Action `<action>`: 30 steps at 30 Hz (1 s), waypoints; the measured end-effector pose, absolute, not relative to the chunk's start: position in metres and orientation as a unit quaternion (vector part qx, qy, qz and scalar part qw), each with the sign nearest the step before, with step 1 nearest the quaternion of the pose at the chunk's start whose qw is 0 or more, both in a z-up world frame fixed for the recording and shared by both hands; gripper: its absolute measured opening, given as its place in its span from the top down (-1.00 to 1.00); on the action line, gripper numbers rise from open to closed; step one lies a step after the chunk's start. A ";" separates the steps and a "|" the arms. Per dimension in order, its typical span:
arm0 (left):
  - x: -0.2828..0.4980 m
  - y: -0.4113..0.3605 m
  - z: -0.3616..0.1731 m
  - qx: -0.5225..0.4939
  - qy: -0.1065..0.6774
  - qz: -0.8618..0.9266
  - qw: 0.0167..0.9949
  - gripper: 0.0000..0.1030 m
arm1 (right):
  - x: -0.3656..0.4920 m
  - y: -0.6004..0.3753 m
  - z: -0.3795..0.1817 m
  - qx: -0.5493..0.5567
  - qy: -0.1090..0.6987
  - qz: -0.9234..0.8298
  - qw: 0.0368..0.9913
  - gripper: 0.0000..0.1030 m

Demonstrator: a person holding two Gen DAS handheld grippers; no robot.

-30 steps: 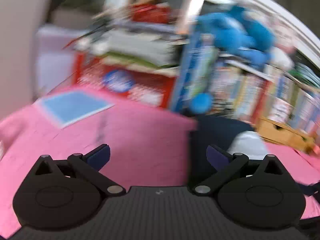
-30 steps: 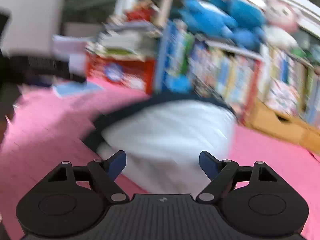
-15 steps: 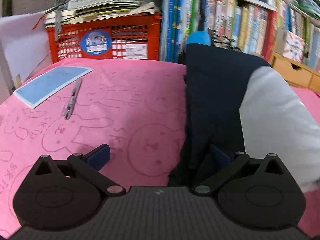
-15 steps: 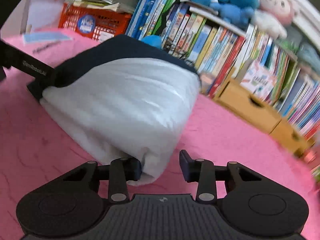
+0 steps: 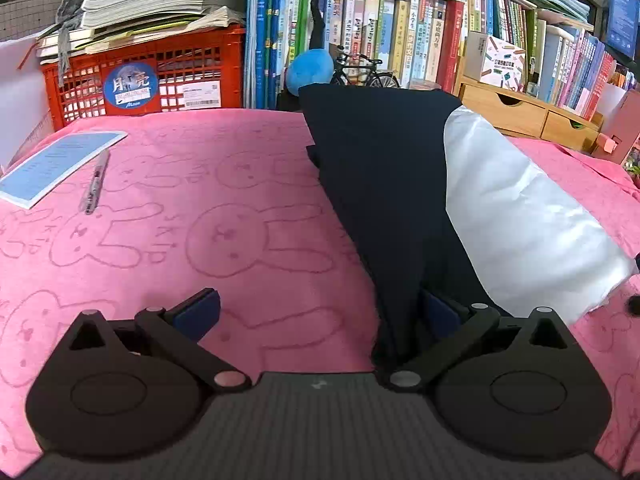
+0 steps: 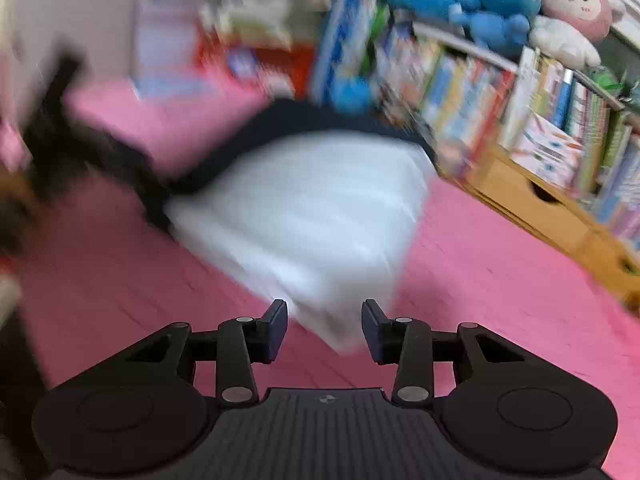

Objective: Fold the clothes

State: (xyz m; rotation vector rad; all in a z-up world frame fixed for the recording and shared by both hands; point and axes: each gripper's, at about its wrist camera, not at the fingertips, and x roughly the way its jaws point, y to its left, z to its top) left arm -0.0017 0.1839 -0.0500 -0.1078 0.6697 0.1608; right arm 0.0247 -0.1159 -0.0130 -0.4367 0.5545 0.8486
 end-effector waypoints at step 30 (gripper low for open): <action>0.004 0.181 -0.050 -0.075 0.308 0.139 0.938 -1.00 | 0.144 -0.165 -0.077 0.193 0.426 0.374 0.801 -0.34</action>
